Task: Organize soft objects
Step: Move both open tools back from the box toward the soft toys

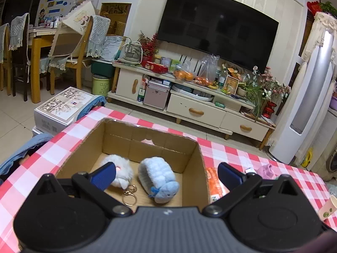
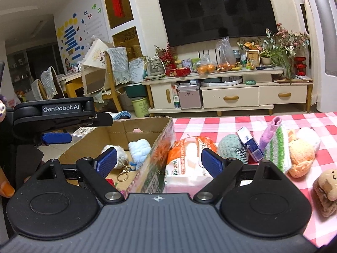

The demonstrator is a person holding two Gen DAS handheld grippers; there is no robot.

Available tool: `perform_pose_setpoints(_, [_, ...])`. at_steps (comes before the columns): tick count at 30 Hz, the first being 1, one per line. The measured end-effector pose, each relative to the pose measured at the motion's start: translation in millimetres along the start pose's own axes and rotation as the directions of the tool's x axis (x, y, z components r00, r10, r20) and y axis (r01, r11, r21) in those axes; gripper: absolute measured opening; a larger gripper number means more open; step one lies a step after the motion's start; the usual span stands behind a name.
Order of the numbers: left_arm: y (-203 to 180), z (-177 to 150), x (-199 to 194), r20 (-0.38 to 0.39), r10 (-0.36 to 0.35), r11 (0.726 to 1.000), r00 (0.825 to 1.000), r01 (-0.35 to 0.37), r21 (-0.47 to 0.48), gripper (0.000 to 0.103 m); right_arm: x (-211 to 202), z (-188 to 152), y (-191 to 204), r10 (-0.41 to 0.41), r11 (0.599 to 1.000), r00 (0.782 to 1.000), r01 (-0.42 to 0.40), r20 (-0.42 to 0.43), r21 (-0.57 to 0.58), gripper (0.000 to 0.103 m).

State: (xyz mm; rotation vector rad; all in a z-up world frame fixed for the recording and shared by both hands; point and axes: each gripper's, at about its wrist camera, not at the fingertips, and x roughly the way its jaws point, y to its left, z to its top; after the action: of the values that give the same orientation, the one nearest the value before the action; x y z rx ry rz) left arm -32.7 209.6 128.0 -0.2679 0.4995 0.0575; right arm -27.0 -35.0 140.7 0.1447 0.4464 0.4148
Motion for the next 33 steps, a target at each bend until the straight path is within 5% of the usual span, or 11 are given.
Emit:
perform_pose_setpoints(9, [-23.4, -14.2, 6.0, -0.005, -0.143, 0.989, 0.990, 0.142, -0.048, 0.102, -10.8, -5.5, -11.0, -0.057, 0.998, 0.998, 0.057, 0.026, -0.002, 0.103])
perform_pose_setpoints(14, [-44.0, -27.7, 12.2, -0.011, -0.181, 0.983, 0.983, 0.181, -0.001, 0.102, -16.1, -7.5, -24.7, -0.113, 0.994, 0.993, 0.113, 0.029, 0.010, 0.103])
perform_pose_setpoints(33, [-38.6, -33.2, 13.3, -0.039, 0.049, 0.997, 0.998, -0.047, 0.062, 0.102, -24.6, -21.2, -50.3, -0.265, 0.962, 0.964, 0.263, 0.029, 0.069, 0.103])
